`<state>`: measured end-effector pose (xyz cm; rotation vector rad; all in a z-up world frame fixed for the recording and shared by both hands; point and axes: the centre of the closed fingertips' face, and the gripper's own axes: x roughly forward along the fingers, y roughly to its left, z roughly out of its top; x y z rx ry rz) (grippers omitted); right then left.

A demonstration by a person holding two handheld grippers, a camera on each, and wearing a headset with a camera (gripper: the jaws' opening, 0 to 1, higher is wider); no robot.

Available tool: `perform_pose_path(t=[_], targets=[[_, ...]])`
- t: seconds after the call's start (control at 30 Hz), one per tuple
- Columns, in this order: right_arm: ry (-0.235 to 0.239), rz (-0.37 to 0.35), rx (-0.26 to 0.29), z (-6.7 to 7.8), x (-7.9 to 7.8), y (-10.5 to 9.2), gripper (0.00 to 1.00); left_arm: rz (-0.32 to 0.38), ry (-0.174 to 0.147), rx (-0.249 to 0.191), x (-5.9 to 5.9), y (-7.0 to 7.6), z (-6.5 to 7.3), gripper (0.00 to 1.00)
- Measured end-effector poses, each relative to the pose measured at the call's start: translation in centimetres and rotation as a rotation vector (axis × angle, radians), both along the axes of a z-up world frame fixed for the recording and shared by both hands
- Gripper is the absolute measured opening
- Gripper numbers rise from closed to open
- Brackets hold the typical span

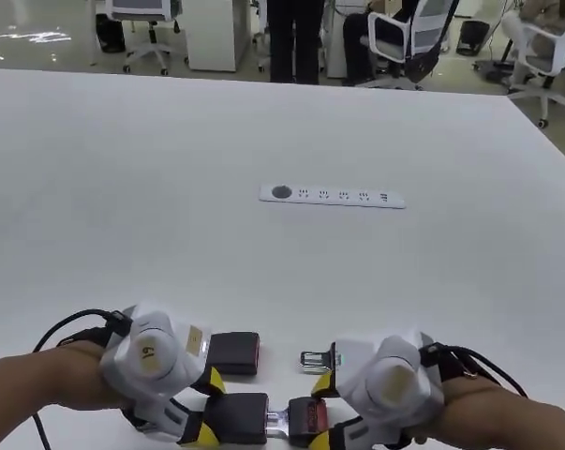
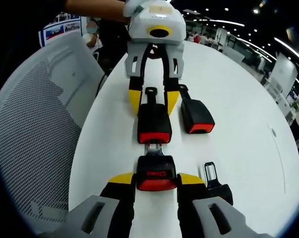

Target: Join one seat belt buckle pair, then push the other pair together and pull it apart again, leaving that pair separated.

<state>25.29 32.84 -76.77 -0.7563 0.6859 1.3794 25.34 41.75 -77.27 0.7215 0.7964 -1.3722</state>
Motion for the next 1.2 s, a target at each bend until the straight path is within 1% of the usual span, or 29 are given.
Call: perform_pose_path(t=[0.07,0.23,0.53,0.63,0.73,0.8,0.87,1.0,1.2], targets=[[0.005,-0.008,0.005,-0.01,0.08,-0.03,0.29,0.002,0.001,-0.001,-0.01,-0.04,0.0,0.32],[0.001,-0.008,0.018,0.09,0.03,-0.01,0.28,0.002,0.001,0.001,0.03,0.03,-0.13,0.32],[0.004,0.0,0.016,0.25,-0.15,-0.04,0.28,0.004,-0.002,0.007,0.01,-0.03,-0.16,0.31],[0.004,0.002,0.018,0.16,-0.05,-0.07,0.27,0.01,0.001,0.01,-0.02,-0.05,-0.2,0.31],[0.012,-0.018,0.023,0.06,-0.03,-0.05,0.27,0.017,0.013,0.021,-0.02,-0.11,-0.29,0.31],[0.01,-0.02,0.027,0.05,0.06,0.35,0.27,0.015,0.014,0.023,-0.12,-0.23,-0.28,0.31],[0.011,-0.02,0.026,0.09,0.0,0.36,0.27,0.018,0.017,0.021,-0.14,-0.27,-0.27,0.31],[0.017,-0.027,0.03,0.11,0.04,0.4,0.26,0.027,0.019,0.018,-0.18,-0.35,-0.25,0.31],[0.016,-0.024,0.033,0.2,0.13,0.62,0.26,0.016,0.019,0.038,-0.16,-0.29,-0.43,0.3]])
